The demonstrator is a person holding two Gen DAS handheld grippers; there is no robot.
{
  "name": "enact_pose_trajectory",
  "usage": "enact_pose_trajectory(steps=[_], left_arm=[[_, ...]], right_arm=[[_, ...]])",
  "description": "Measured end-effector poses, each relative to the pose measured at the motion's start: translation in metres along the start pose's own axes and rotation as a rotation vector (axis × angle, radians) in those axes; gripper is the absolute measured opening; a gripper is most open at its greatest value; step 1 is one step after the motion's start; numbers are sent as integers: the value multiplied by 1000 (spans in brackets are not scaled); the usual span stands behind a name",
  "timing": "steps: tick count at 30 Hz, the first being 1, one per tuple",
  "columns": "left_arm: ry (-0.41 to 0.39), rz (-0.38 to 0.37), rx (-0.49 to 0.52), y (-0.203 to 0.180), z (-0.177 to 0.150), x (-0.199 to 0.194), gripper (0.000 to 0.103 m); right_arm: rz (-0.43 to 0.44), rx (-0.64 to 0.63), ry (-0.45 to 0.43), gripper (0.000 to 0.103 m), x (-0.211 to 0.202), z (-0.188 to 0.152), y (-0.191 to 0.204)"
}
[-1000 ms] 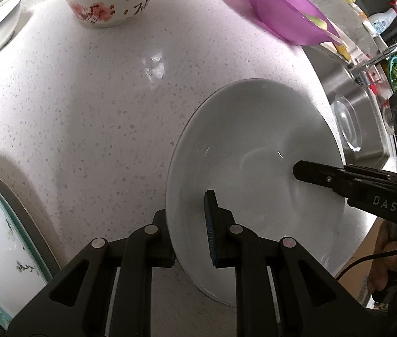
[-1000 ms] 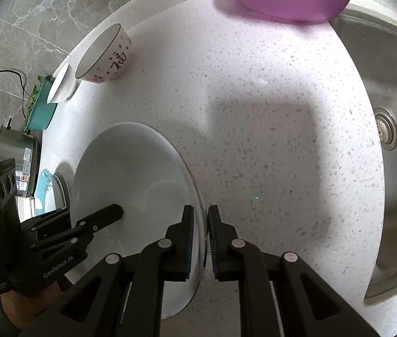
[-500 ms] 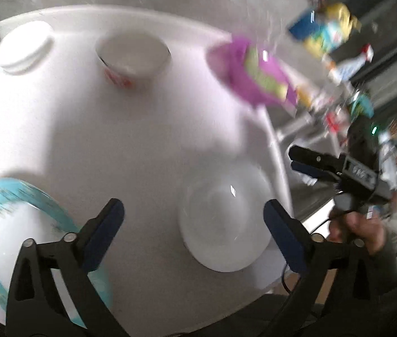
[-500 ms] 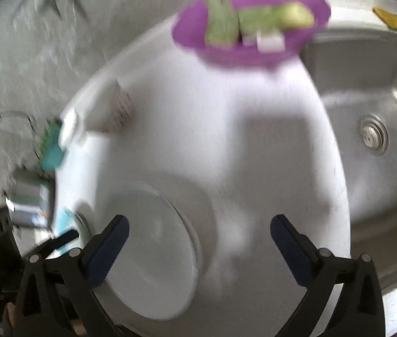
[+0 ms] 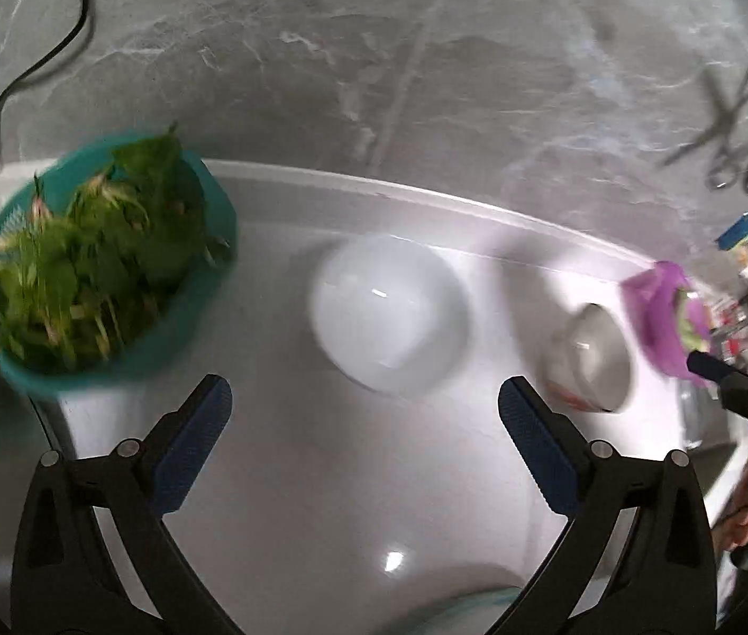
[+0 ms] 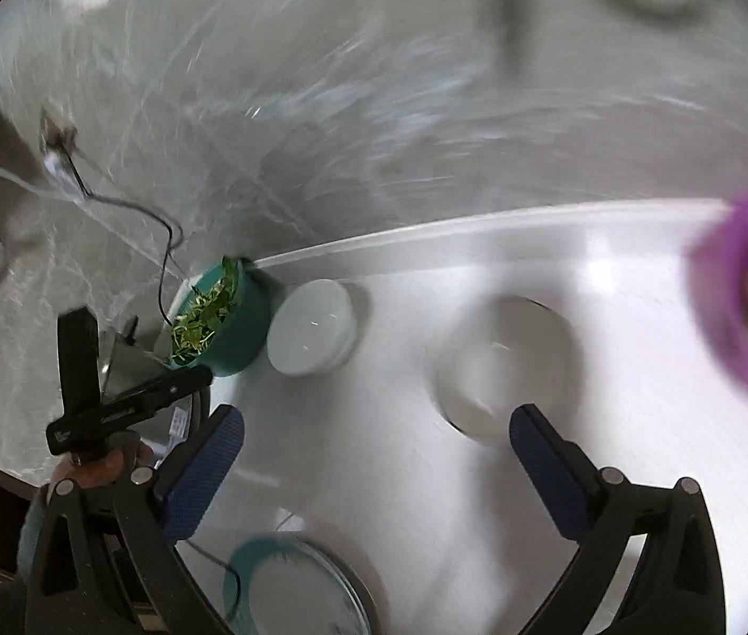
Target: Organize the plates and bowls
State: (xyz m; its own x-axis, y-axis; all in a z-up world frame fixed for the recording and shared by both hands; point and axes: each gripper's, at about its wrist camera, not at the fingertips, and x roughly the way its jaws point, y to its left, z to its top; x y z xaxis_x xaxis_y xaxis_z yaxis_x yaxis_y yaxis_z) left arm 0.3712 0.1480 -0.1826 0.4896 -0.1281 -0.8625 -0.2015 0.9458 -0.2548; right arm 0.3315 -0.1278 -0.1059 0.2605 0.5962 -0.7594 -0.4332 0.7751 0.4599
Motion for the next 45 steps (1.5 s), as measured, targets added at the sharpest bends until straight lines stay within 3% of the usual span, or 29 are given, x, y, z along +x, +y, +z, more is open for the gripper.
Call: enact_pose_trajectory(steps=[4,8,12,15,21,28,35,36,38,45], left_arm=[[49,-20,8,23,14,35,102],[70,-32,4,31,18,61,101],[56,14,39,31,24,75,101],[50,2,53,27,27,74,101],[29,36,101,14,28,81,100],[32,36,116,1,26,82,85],[42,-11,173,-12,19,83,83],[57,-17,169,-11,18,88,80],[83,-37,148,-6,16,96,62],[115,-43,86,13,29,120,51]], right_arm=[[-52,10,85,94,67,23,21],[-98,35,106,89,103,38,27],[-136,41,142,89,128,47,24],[-159,17,169,88,142,49,23],[-167,17,222,80,161,45,11],[-152,37,239,77,170,46,1],[-153,36,246,77,179,47,6],[-156,32,250,77,180,47,7],[-160,27,252,77,179,47,6],[-159,22,274,72,196,46,12]])
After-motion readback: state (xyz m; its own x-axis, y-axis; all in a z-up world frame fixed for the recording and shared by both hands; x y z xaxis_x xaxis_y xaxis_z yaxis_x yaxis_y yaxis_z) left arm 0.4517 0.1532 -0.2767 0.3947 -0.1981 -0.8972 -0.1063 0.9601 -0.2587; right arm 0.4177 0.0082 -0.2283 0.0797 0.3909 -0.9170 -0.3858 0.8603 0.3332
